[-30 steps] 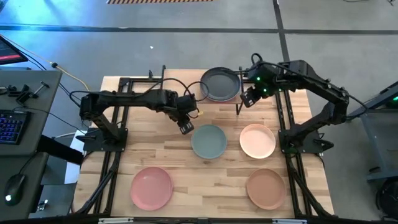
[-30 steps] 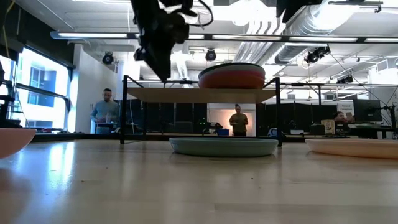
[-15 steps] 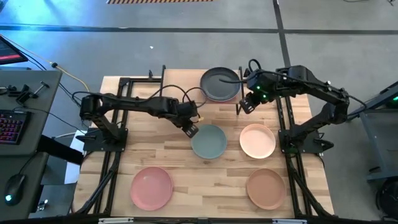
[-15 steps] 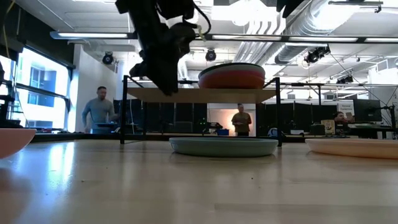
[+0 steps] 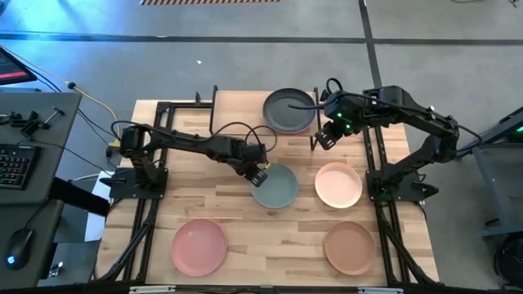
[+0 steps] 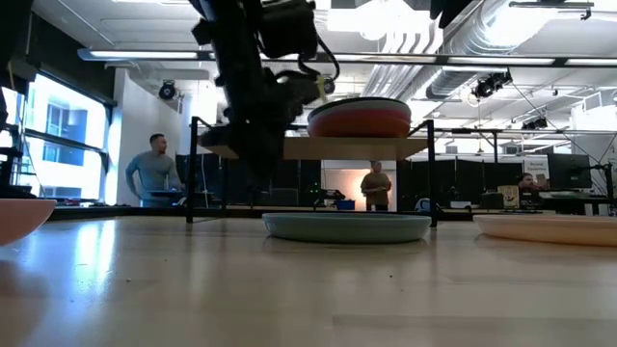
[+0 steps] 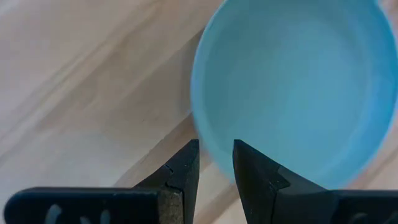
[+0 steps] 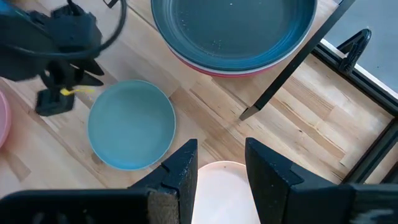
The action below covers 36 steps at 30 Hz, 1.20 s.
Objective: Place and stack plates onto a shelf
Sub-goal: Put the gray plate on the shelf
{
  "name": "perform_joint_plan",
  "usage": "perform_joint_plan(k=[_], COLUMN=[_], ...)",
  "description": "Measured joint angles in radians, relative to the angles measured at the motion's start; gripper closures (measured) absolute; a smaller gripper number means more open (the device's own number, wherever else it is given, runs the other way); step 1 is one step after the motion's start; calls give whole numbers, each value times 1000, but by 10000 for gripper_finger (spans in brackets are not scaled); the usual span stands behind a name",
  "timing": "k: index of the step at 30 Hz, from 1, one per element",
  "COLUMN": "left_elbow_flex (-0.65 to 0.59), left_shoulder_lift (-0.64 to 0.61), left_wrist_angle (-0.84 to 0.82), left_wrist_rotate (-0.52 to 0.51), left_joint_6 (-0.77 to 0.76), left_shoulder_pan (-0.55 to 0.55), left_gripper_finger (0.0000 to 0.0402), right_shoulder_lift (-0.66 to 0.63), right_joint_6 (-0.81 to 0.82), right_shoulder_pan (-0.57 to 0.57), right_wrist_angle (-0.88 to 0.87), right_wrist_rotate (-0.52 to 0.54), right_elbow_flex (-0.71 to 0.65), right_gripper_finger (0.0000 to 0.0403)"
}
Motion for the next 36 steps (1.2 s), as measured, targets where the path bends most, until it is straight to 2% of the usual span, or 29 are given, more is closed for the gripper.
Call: perform_joint_plan(k=[8,19,25,28,33,36], left_elbow_flex=[0,3,5,2,0,0], left_shoulder_lift=[68,161,172,163,147,147], left_wrist_angle=[16,41,41,40,42,37], left_wrist_rotate=[13,80,96,96,112,117], left_joint_6=[-39,-57,-50,-31,33,82], left_shoulder_pan=[-1,-4,-3,-3,-5,-5], left_gripper_finger=[314,314,317,335,391,395], right_shoulder_lift=[0,0,0,0,0,0], right_joint_6=[-7,-8,-8,-8,-8,-8], right_shoulder_pan=[0,0,0,0,0,0], right_wrist_angle=[0,-9,-10,-10,-10,-8], right_wrist_rotate=[0,0,0,0,0,0], right_elbow_flex=[0,0,0,0,0,0], right_gripper_finger=[290,290,290,290,290,290])
